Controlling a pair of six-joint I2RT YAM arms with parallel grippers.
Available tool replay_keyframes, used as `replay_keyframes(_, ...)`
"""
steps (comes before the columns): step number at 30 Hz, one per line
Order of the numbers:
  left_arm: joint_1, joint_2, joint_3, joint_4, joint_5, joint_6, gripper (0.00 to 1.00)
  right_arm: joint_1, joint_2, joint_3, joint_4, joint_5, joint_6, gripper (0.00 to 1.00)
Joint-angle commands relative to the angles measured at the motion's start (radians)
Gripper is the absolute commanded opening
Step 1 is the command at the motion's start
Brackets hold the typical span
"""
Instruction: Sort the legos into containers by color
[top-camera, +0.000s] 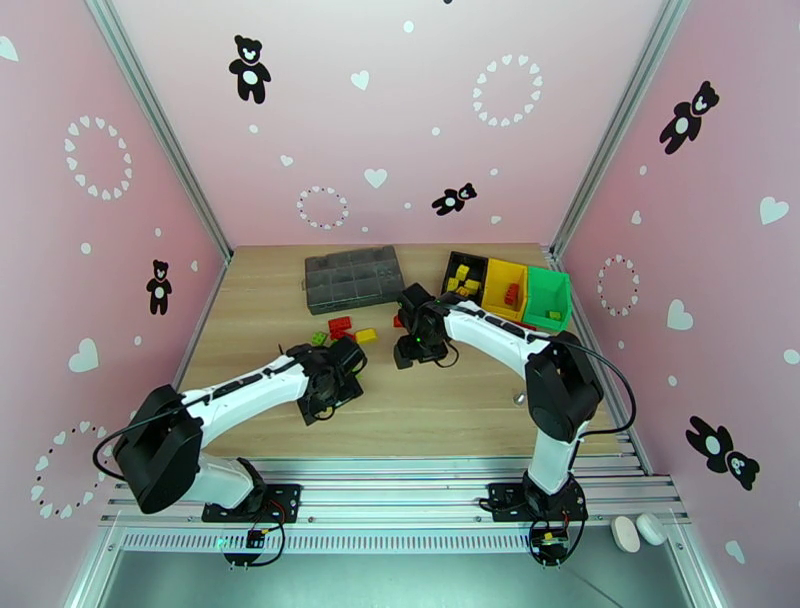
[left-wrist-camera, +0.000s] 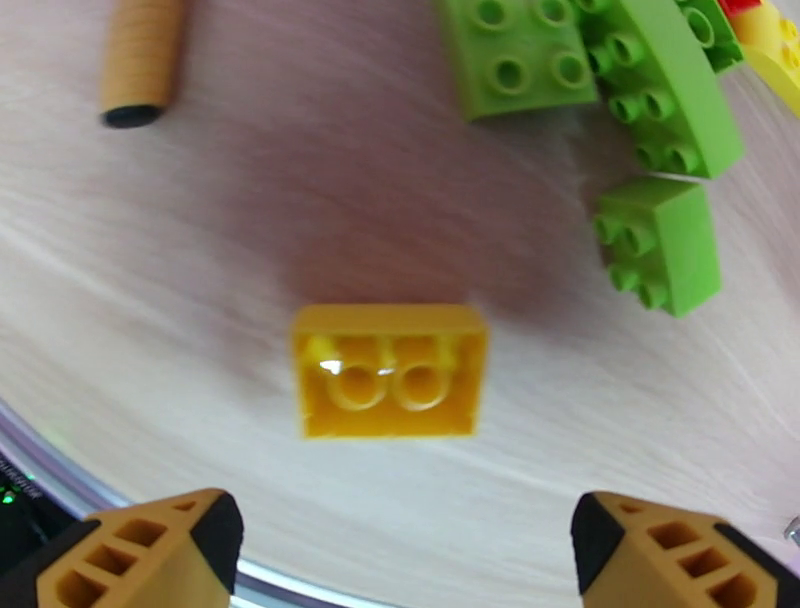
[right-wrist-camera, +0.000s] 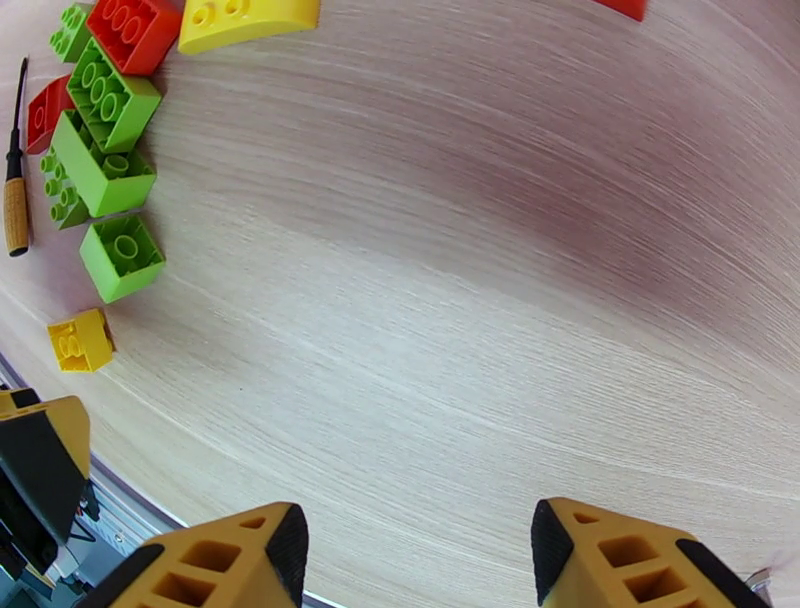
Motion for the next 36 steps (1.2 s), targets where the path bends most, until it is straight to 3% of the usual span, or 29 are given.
replay_keyframes(1,0.033,0.004,-0.037,0.062,0.032,-0.009,0.91,0.000,-0.044,0.001,-0.028,0.019,-0.006,0.64)
replay_keyframes(21,0.107,0.096,-0.024,0.090,0.045,0.068,0.80,-0.002,-0.019,0.007,-0.017,0.023,0.020,0.61)
replay_keyframes(29,0.107,0.117,-0.013,0.084,0.042,0.090,0.70,-0.002,-0.025,-0.005,-0.007,0.025,0.044,0.61)
replay_keyframes(36,0.109,0.086,0.000,0.084,0.089,0.132,0.53,-0.005,-0.037,-0.013,0.002,0.027,0.054,0.61)
